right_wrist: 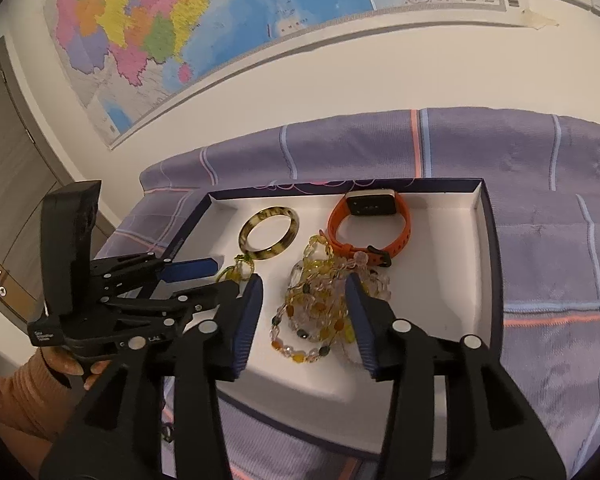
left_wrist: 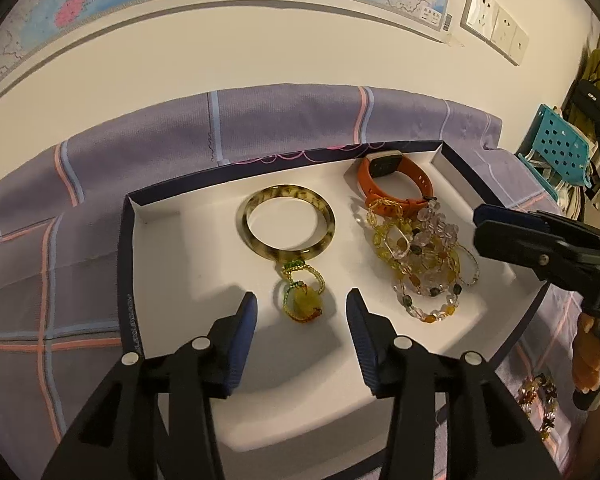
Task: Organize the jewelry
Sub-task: 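Lower both tools and open them to release the pendant and necklace in the tray, then move both open tools back toward the remaining jewelry on the bedspread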
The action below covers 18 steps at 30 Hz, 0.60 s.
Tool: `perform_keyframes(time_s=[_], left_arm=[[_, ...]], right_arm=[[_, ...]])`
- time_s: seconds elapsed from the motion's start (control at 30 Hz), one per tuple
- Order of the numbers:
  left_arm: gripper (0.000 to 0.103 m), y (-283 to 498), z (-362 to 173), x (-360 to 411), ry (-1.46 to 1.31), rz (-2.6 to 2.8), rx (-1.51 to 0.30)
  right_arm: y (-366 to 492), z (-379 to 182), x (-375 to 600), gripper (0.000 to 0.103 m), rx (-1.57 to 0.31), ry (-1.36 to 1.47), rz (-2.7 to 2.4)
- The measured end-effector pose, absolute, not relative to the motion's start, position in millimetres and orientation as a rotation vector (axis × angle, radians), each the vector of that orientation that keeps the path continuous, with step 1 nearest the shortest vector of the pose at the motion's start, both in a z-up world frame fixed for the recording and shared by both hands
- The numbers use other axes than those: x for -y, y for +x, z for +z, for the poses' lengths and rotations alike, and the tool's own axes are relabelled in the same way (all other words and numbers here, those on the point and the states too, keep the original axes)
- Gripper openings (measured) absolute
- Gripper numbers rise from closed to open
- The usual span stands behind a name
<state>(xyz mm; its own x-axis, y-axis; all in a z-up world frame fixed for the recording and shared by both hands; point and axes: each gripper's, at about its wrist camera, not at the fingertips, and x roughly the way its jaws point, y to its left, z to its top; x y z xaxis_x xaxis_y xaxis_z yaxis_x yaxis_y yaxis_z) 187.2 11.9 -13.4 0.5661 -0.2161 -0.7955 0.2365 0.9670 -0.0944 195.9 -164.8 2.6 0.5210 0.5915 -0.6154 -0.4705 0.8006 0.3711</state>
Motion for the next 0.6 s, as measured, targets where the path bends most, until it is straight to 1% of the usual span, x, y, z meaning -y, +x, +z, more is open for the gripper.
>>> perform_keyframes(time_s=[0.07,0.1,0.17,0.23,0.3,0.47,0.6], left_arm=[[0.048,183.8,-9.8,-12.2,0.022,-0.265,-0.920],[0.052,180.8,-6.7,-12.7,0.025,-0.261,-0.908],[0.059,174.9,-0.5,-13.7,0.032,-0.253,-0.881],[0.060,165.9,7.6,-15.2,0.038,-0.249,-0.848],[0.072,156.3,14.4,-18.2,0.038,-0.246,-0.825],[0.072,124.3,28.1,-28.3,0.031,-0.255,-0.767],[0.072,98.8,29.2,-32.1,0.050,-0.265,-0.748]], right_arm=[[189.7,5.0,168.4,0.044,-0.791,0.171,0.641],[185.5,7.3,170.6,0.045,-0.785,0.174,0.642],[178.3,11.3,176.0,0.051,-0.771,0.176,0.646],[167.9,16.4,181.1,0.053,-0.756,0.171,0.649],[156.9,19.8,187.4,0.055,-0.744,0.170,0.649],[126.8,18.1,199.3,0.056,-0.742,0.151,0.636],[98.4,2.0,209.2,0.056,-0.781,0.109,0.601]])
